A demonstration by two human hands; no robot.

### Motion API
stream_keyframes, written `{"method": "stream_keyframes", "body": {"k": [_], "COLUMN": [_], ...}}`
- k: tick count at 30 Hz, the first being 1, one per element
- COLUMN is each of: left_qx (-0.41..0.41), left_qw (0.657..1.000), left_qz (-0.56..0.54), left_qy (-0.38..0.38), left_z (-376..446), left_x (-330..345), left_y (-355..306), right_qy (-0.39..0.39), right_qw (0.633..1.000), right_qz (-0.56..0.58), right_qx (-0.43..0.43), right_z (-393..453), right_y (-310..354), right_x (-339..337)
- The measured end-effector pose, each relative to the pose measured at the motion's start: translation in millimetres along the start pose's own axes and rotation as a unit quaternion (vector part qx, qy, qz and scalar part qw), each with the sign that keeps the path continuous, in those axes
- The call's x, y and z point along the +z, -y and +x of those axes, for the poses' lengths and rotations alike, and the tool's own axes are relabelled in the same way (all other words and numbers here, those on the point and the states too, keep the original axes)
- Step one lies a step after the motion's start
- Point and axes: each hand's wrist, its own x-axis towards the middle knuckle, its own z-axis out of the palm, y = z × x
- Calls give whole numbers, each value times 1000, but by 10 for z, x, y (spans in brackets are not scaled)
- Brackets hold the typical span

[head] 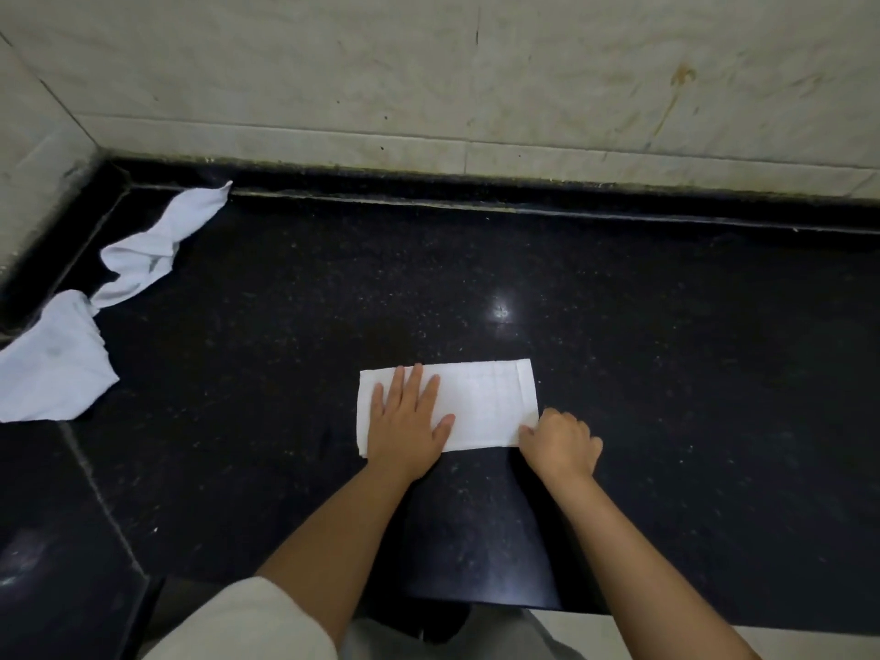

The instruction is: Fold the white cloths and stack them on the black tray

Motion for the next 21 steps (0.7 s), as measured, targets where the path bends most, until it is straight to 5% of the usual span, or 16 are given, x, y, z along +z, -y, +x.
{"method": "stream_keyframes", "body": {"k": [7, 10, 13, 17, 21], "left_qx": [11, 16, -52, -133, -163], "left_qw": [999, 975, 951, 941, 935], "left_qz": [-37, -194, -240, -231, -223], "left_qy": [-9, -103, -189, -208, -221], "left_z": [2, -107, -296, -598, -826], "left_x": [-45, -208, -276, -209, -133], "left_y": [18, 193, 583, 1045, 1221], "right_qy": [-99, -92, -84, 14, -14], "right_qw": [969, 945, 918, 916, 902], "right_qz": [177, 250, 288, 203, 101], "right_qx": [-141, -192, -261, -347, -418], "right_z": [-122, -215, -373, -531, -593], "right_y": [166, 455, 856, 1212, 1168], "right_x": [-196, -316, -240, 213, 584]}}
